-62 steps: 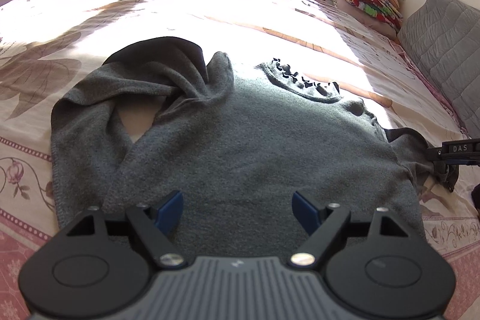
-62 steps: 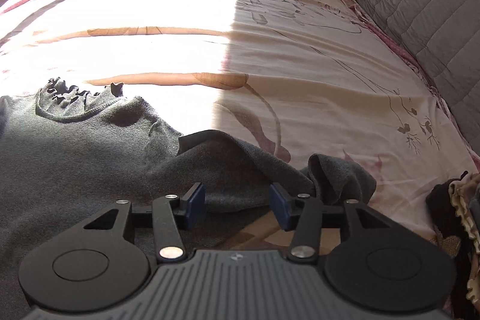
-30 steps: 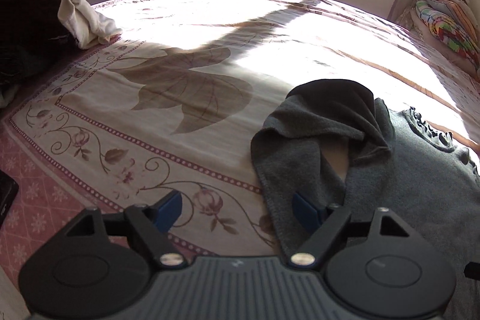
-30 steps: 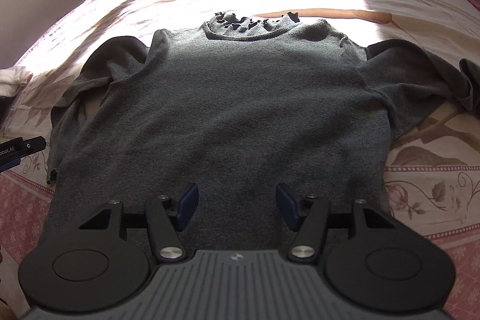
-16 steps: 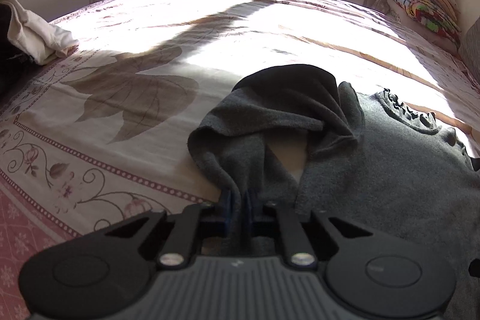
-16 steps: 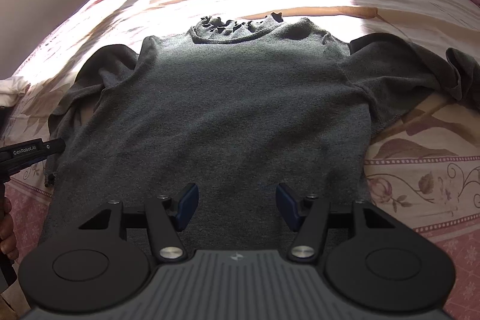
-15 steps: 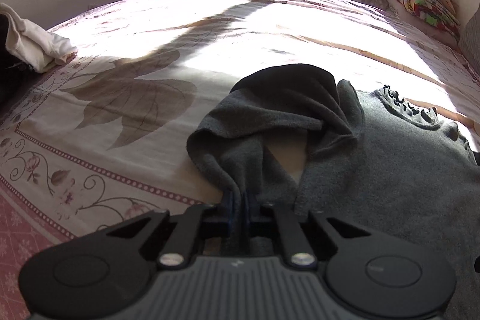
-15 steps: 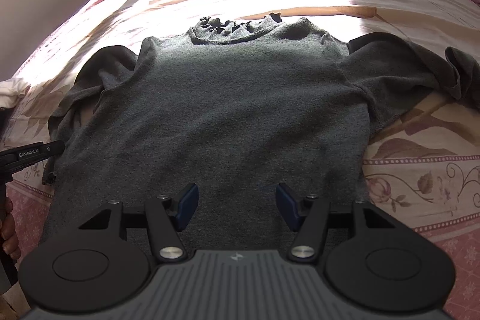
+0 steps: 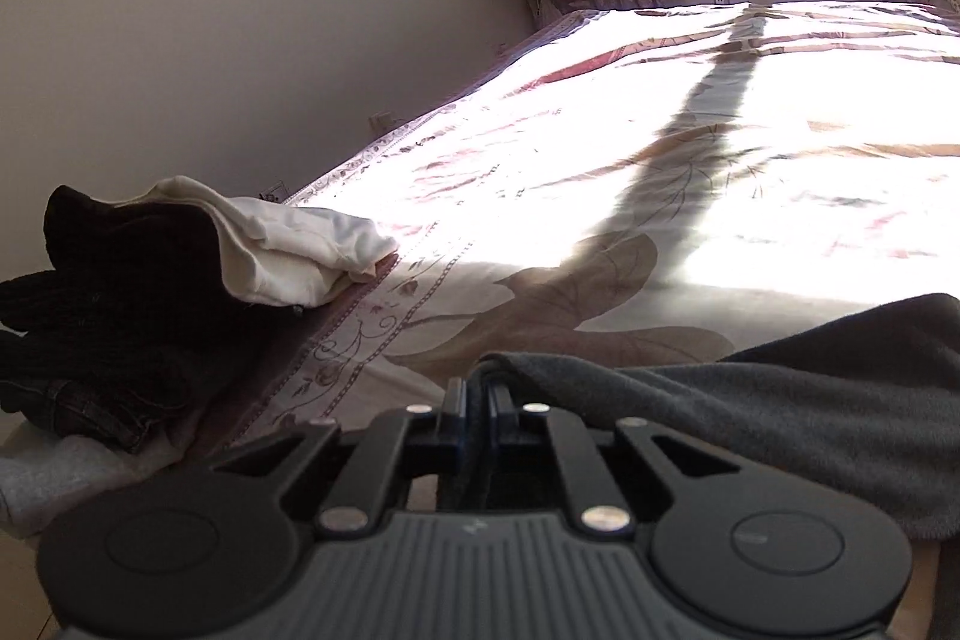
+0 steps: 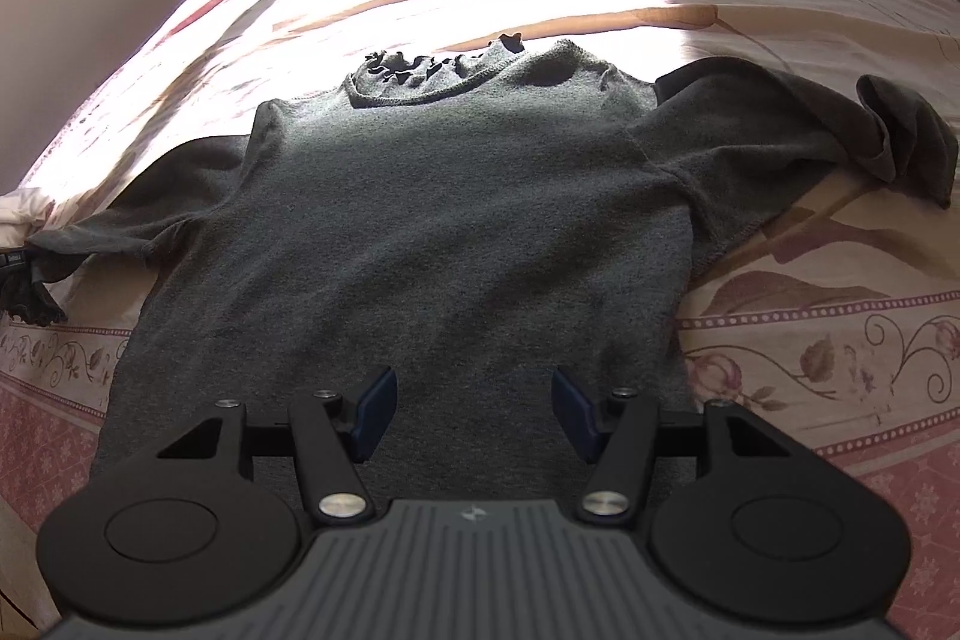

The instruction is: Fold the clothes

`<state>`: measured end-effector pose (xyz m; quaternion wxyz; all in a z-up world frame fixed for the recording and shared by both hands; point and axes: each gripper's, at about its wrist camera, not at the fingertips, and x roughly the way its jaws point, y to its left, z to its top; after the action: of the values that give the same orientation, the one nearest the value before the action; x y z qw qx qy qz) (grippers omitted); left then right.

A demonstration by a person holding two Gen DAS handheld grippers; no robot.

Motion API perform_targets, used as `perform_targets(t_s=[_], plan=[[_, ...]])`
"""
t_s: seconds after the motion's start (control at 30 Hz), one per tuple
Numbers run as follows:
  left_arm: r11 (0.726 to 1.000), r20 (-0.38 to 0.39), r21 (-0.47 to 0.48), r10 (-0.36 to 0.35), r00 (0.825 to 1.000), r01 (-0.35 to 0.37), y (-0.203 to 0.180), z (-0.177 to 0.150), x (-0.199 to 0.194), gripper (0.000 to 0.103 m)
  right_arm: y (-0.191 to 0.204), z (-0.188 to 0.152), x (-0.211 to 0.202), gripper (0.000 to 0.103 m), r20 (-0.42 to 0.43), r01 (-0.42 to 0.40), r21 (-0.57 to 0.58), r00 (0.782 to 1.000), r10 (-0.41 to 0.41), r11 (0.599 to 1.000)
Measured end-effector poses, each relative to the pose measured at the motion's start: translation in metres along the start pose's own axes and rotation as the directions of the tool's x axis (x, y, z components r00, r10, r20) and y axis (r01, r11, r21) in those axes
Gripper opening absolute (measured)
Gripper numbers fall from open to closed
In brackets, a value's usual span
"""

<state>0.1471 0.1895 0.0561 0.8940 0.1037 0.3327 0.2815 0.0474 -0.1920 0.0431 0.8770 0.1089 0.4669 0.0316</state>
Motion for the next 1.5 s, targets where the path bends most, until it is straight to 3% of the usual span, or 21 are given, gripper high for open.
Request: perform_targets(t_s=[0.17, 0.27, 0.37, 0.47, 0.53, 0.6, 0.73, 0.8, 0.9, 1.0, 1.03, 1.13, 1.23, 1.27, 1.33, 1.4, 1.43, 1.5], plan=[[0.999, -0.004, 0.021, 0.032, 0.999, -0.032, 0.002, 0.003, 0.015, 0.007, 0.000, -0.001, 0.004, 0.060, -0.013, 0.001, -0.014, 1.000, -0.001, 1.000], [1.000, -0.053, 0.007, 0.025, 0.998, -0.025, 0.001, -0.011, 0.018, 0.012, -0.001, -0.001, 0.007, 0.060, -0.020, 0.003, -0.013, 1.000, -0.003, 1.000], [0.997, -0.112, -0.079, -0.012, 0.994, 0.004, 0.013, -0.023, 0.017, 0.014, -0.001, -0.001, 0.011, 0.060, -0.028, 0.003, -0.007, 1.000, -0.004, 1.000], [0.971, -0.164, -0.231, -0.095, 0.982, 0.056, 0.038, -0.035, 0.012, 0.034, 0.004, -0.002, 0.014, 0.060, -0.037, -0.002, -0.012, 0.999, 0.001, 1.000], [0.915, -0.182, -0.390, -0.189, 0.965, 0.105, 0.062, -0.044, 0.005, 0.055, 0.009, -0.002, 0.017, 0.062, -0.037, 0.004, -0.026, 0.999, -0.005, 1.000], [0.814, -0.180, -0.562, -0.298, 0.938, 0.151, 0.084, -0.056, 0.004, 0.064, 0.014, -0.001, 0.019, 0.064, -0.032, 0.013, -0.040, 0.999, -0.014, 0.999], [0.545, -0.135, -0.815, -0.510, 0.850, 0.198, 0.113, -0.074, 0.019, 0.065, 0.024, 0.000, 0.022, 0.065, -0.025, 0.013, -0.055, 1.000, -0.014, 0.998], [0.419, -0.081, -0.885, -0.567, 0.820, 0.202, 0.120, -0.079, 0.023, 0.065, 0.028, 0.000, 0.024, 0.065, -0.023, 0.016, -0.071, 1.000, -0.018, 0.997], [0.326, -0.026, -0.923, -0.580, 0.814, 0.203, 0.127, -0.074, 0.024, 0.065, 0.032, -0.002, 0.025, 0.066, -0.018, 0.029, -0.103, 0.999, -0.031, 0.994], [0.267, -0.011, -0.946, -0.594, 0.804, 0.184, 0.128, -0.064, 0.033, 0.065, 0.032, -0.002, 0.026, 0.067, -0.016, 0.029, -0.110, 0.999, -0.031, 0.994], [0.255, -0.017, -0.952, -0.594, 0.804, 0.169, 0.128, -0.061, 0.036, 0.063, 0.032, -0.002, 0.025, 0.067, -0.015, 0.027, -0.109, 0.999, -0.029, 0.994], [0.263, -0.072, -0.960, -0.572, 0.817, 0.099, 0.125, -0.051, 0.050, 0.063, 0.032, -0.002, 0.025, 0.067, -0.015, 0.023, -0.109, 1.000, -0.025, 0.994], [0.254, -0.138, -0.967, -0.572, 0.809, 0.014, 0.120, -0.051, 0.068, 0.055, 0.032, -0.003, 0.025, 0.067, -0.015, 0.023, -0.109, 1.000, -0.025, 0.994], [0.264, -0.162, -0.964, -0.565, 0.809, -0.008, 0.118, -0.050, 0.073, 0.052, 0.031, -0.003, 0.025, 0.067, -0.015, 0.023, -0.109, 1.000, -0.025, 0.994], [0.287, -0.207, -0.957, -0.550, 0.809, -0.049, 0.114, -0.049, 0.082, 0.035, 0.031, -0.003, 0.025, 0.067, -0.014, 0.023, -0.109, 1.000, -0.024, 0.994], [0.330, -0.234, -0.942, -0.520, 0.821, -0.059, 0.111, -0.043, 0.084, 0.024, 0.031, -0.003, 0.025, 0.067, -0.013, 0.022, -0.110, 1.000, -0.024, 0.994], [0.355, -0.242, -0.933, -0.506, 0.828, -0.056, 0.110, -0.039, 0.084, 0.012, 0.032, -0.003, 0.025, 0.067, -0.013, 0.022, -0.111, 1.000, -0.024, 0.994], [0.409, -0.226, -0.912, -0.488, 0.843, -0.008, 0.108, -0.028, 0.083, 0.005, 0.032, -0.004, 0.025, 0.067, -0.012, 0.022, -0.113, 1.000, -0.024, 0.993]])
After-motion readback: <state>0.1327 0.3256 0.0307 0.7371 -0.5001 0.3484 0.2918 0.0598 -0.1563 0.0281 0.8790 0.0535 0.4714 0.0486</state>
